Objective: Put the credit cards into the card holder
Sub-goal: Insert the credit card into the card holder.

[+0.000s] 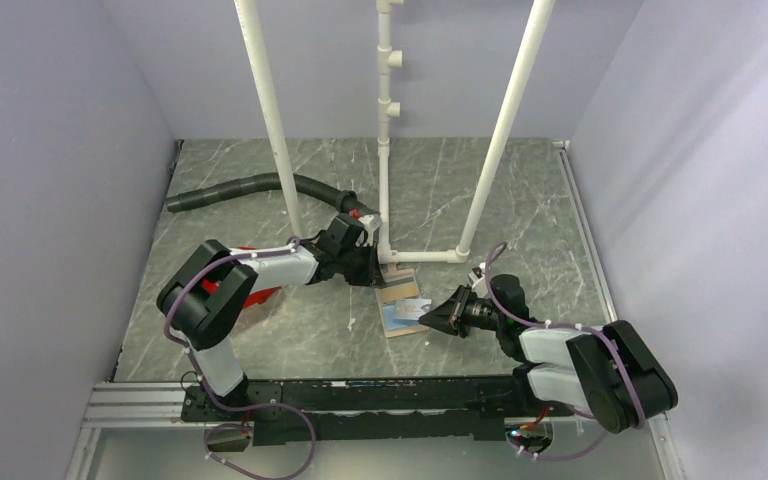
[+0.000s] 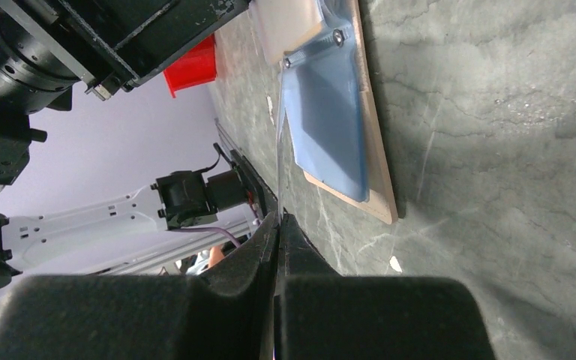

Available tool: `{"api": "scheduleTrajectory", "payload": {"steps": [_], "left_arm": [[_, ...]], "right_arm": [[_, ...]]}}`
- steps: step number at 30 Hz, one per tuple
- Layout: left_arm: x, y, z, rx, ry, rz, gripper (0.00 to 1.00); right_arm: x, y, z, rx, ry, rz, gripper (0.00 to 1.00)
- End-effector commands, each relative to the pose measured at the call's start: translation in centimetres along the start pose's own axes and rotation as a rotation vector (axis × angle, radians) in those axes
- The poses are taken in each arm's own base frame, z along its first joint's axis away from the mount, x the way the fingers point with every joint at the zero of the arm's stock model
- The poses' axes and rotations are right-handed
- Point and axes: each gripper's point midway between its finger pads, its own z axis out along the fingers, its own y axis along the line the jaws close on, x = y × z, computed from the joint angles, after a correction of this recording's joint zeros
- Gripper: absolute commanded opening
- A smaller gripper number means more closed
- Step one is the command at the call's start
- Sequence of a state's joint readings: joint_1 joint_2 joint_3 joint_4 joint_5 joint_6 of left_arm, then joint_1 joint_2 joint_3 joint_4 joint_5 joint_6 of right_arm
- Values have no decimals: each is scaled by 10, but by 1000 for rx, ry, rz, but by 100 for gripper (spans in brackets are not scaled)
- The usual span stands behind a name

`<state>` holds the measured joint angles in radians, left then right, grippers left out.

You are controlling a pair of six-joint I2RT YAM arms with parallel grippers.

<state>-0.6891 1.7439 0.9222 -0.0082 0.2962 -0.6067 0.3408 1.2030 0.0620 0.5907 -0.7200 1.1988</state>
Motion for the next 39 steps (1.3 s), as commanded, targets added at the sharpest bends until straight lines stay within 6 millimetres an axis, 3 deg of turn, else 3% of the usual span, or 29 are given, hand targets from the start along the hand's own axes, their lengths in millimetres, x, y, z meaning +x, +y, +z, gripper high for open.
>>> {"api": "scheduleTrajectory", "payload": {"steps": [1,23,39], "left_arm": [[-6,5,2,-46,-18,0,12],[7,6,-3,-44,-15,-33,9],[10,3,-6,-47,-23,-26,9]], "right_arm": [[-3,9,1,-44,-5,-24,0],[-8,-13,7,50,-30,84,0],[-20,-11,17,63,-43,116,0]]}}
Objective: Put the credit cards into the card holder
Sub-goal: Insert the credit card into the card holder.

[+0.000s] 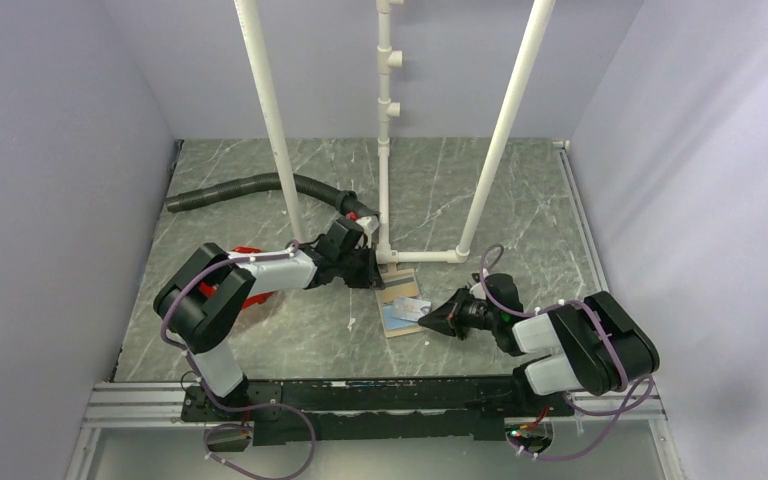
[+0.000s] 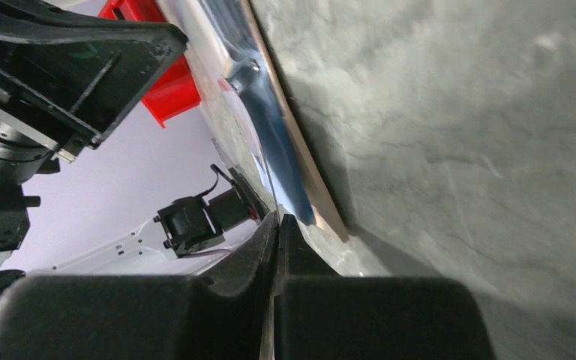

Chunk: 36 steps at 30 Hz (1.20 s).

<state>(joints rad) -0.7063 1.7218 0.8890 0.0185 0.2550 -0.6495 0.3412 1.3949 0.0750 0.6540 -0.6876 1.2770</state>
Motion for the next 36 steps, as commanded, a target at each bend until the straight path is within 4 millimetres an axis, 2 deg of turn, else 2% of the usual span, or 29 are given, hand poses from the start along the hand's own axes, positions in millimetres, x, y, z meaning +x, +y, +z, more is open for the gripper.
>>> {"api": "scheduleTrajectory", "payload": {"steps": [1,18,31,36], "left_arm": [[7,4,-5,-29,6,1,9],[7,-2,-7,-21,1,16,9],[5,-6,-13,-16,-12,30,8],[6,-8,-14,-13,-11,35,8]], "right_arm": [[-14,18,5,-32,-42,-38,0],[-9,25,25,-29,25,-80,0],[-12,21,32,-10,40,-97,0],[-14,19,34,-3,43,-107,4]]}}
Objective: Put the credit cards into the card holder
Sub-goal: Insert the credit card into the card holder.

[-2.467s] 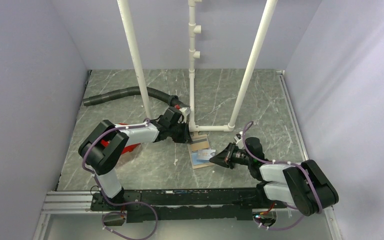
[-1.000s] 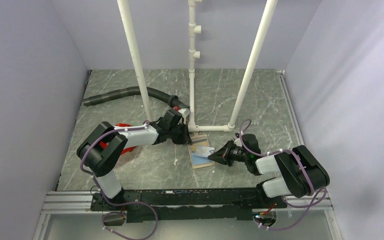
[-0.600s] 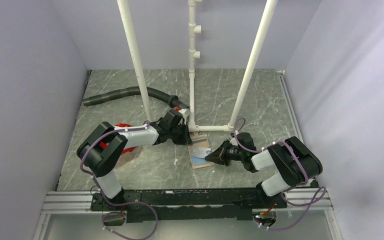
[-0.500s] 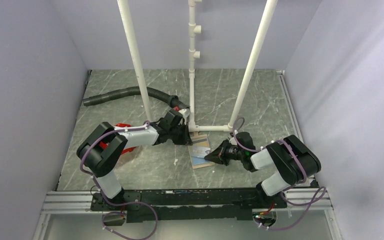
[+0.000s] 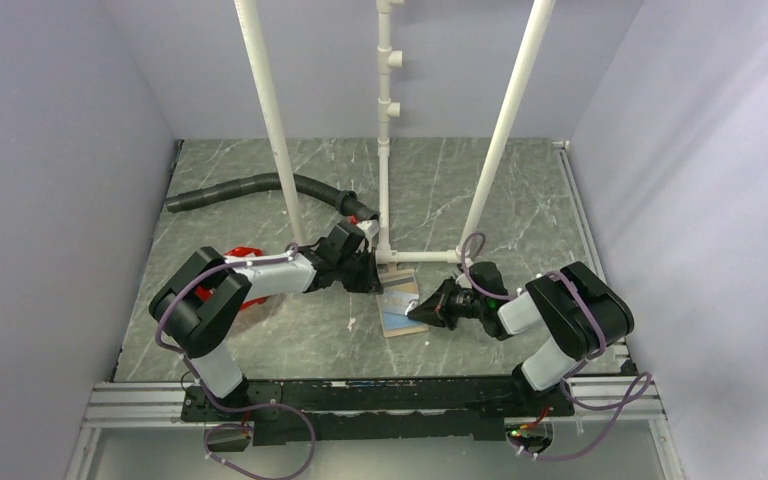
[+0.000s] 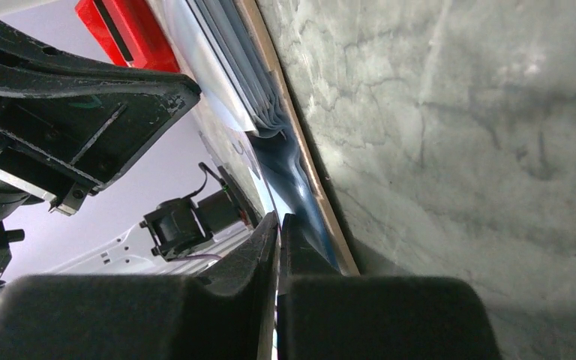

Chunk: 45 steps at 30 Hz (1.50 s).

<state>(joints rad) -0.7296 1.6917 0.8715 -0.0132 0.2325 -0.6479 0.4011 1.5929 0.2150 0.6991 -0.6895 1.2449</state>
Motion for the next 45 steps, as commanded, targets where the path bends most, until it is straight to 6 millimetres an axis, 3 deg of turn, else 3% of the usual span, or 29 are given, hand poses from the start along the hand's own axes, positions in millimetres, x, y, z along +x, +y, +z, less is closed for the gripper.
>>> {"api": "scheduleTrajectory", "payload": {"steps": [1,7,11,14,18,24,31,45], "left_arm": [[-5,-7,-9,7,-28,22,9],[-7,-14,-18,32,-32,25,16],[-5,-17,-21,49,-28,21,19],[-3,-18,-22,54,-24,17,21],[-5,-20,-25,62,-31,29,26],[-21,-32,-20,86,-34,77,30],[-33,-30,-2,57,-25,128,29],[-26,-22,-1,35,-2,154,30]], "right_arm": [[-7,6,5,-16,-11,-57,4],[-6,6,-2,5,-23,-112,21],[-8,9,-6,11,-48,-143,23],[-9,7,-7,11,-53,-132,22],[-9,6,-5,-5,-51,-116,12],[-11,1,-5,19,-45,-125,0],[-6,-4,-3,29,31,-102,0],[-1,-1,-7,12,147,-104,0]]}}
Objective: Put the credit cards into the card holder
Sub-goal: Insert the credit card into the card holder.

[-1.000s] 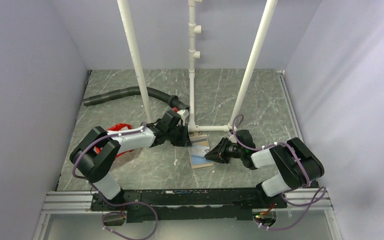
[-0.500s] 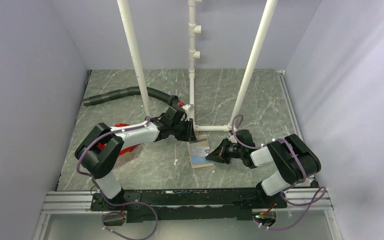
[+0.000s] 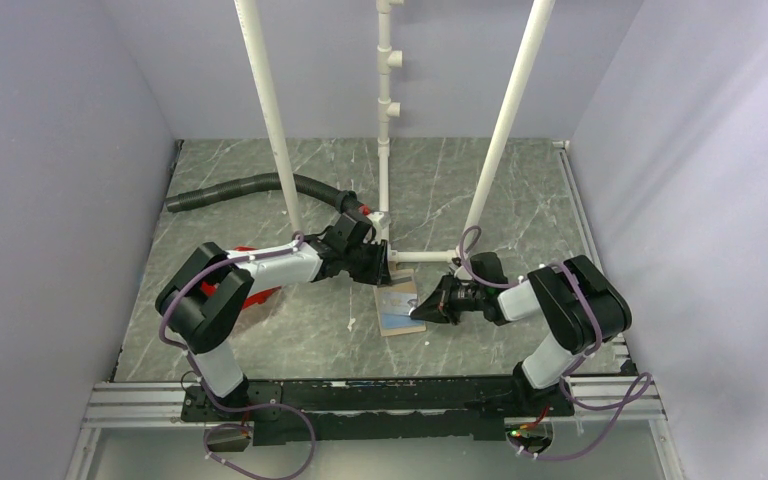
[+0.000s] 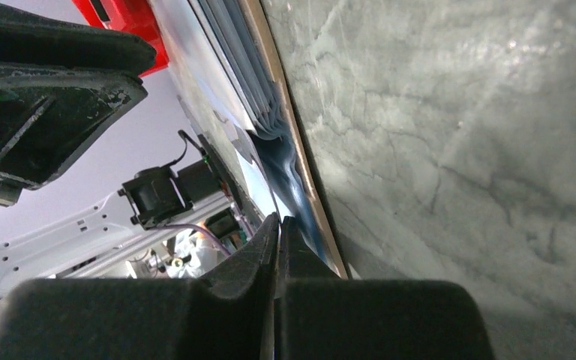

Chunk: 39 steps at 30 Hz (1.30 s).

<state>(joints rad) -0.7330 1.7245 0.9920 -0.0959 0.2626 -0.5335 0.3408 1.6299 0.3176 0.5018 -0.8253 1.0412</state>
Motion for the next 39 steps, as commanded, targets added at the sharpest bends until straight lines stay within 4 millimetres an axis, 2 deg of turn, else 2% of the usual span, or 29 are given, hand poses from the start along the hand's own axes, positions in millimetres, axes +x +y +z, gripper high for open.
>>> {"api": "scheduleTrajectory", "payload": {"steps": [1,9,13,20,25,31,39], "left_arm": [[-7,-4,-1,3,-14,35,30],[8,-10,-7,61,7,18,34],[13,-4,-7,41,21,13,34],[10,2,-9,5,-16,-19,36],[-1,1,-13,-15,-50,-13,38],[-7,3,-15,-36,-71,-9,38],[-4,2,-13,-20,-68,-30,38]], "right_arm": [[0,2,-5,-14,38,-21,0],[-7,0,-12,-10,69,-63,0],[-8,1,-10,-14,94,-81,0],[-11,6,-8,-35,97,-79,0],[-10,4,-9,-27,87,-75,0],[-15,2,-11,-32,-21,-28,13],[-30,15,-17,-62,-161,-29,18]]}}
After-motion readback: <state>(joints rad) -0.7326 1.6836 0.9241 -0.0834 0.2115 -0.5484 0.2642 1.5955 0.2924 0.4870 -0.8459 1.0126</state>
